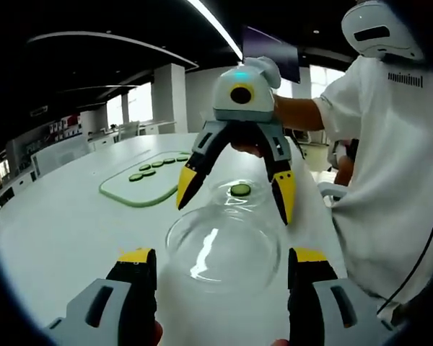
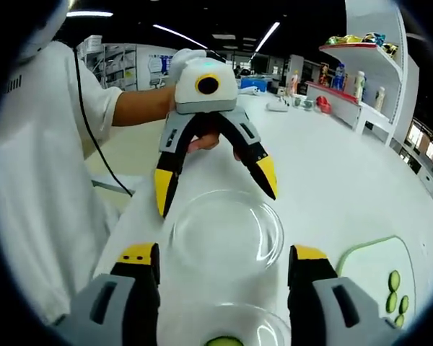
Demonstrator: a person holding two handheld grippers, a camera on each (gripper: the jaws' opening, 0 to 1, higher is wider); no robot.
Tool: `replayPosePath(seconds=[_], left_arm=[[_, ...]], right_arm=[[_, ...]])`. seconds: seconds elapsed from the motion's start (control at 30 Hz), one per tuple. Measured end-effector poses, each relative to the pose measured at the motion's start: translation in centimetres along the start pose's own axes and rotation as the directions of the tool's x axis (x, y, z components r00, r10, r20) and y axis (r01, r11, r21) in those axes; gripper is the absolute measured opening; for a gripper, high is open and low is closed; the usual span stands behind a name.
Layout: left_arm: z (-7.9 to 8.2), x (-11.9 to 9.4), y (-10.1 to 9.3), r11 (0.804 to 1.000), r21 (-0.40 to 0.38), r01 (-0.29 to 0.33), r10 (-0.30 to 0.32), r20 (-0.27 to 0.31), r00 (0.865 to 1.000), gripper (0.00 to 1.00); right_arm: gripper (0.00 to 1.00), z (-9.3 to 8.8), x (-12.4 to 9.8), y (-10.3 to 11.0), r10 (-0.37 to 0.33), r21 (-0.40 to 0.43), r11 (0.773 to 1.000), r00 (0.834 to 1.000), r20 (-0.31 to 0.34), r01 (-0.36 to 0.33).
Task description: Open the petri dish lid, add cucumber slices into the petri dish, and close the lid
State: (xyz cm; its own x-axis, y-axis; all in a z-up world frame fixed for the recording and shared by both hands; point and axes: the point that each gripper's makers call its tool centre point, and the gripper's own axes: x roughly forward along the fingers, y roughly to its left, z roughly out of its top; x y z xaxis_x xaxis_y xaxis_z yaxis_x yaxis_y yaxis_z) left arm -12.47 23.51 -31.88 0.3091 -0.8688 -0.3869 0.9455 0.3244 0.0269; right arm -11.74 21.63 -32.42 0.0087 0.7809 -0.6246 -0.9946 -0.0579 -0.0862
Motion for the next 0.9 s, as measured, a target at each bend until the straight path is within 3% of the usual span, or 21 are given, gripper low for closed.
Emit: replayPosePath(seconds=[0.4, 0.9], left_arm=[[-0.2, 0.9, 0.4, 1.0, -0.003, 0.015, -0.015, -0.011, 1.0, 0.74], [-0.8, 1.4, 0.5, 0.999, -0.029, 0.034, -0.035, -0.026, 0.999, 0.74]], right_arm=[[0.72, -0.5, 1.1, -0.4, 0.015, 0.012, 1.0, 0.999, -0.032, -0.015], [0.72, -0.5, 1.7, -0.5, 0.042, 0.037, 0.998, 0.999, -0.027, -0.041]])
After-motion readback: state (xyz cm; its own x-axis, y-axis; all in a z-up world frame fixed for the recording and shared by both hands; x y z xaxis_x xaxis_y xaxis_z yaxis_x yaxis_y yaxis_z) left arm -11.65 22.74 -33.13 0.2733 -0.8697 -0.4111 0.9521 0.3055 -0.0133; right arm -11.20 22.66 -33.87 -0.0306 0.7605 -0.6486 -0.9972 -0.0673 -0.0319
